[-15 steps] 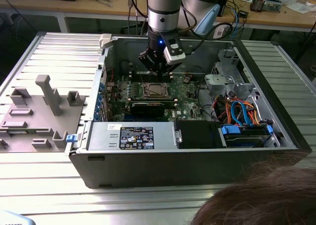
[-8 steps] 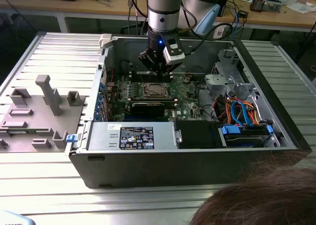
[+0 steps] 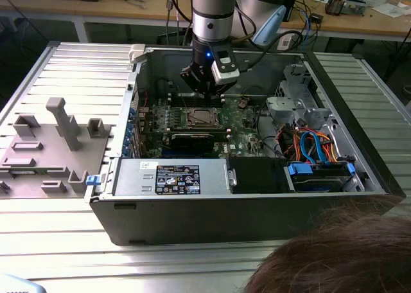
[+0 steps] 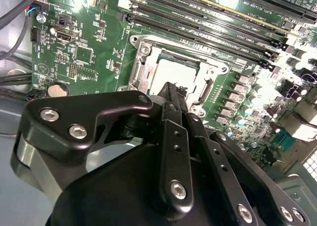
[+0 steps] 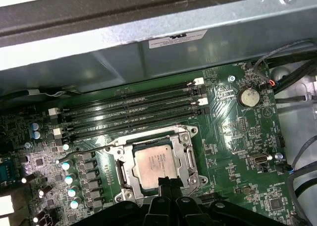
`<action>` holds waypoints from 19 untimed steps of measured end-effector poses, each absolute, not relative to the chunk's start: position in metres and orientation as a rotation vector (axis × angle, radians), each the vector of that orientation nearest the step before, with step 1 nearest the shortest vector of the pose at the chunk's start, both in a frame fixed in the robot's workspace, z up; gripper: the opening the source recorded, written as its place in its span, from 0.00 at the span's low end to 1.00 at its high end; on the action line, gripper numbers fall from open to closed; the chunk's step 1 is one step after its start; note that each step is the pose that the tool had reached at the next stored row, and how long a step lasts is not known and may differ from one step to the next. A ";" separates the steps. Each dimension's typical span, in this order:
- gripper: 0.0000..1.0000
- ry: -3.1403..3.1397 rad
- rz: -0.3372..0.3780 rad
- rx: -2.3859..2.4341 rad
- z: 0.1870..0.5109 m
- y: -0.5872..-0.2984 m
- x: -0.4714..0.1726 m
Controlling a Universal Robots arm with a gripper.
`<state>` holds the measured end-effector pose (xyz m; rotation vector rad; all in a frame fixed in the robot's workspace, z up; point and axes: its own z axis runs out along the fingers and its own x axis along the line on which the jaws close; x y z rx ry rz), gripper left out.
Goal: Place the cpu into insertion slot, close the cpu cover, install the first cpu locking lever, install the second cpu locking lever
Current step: 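Install the first cpu locking lever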
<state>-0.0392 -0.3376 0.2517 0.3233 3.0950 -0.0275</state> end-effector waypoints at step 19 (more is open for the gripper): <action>0.11 3.086 -0.029 0.407 0.252 -0.338 -0.039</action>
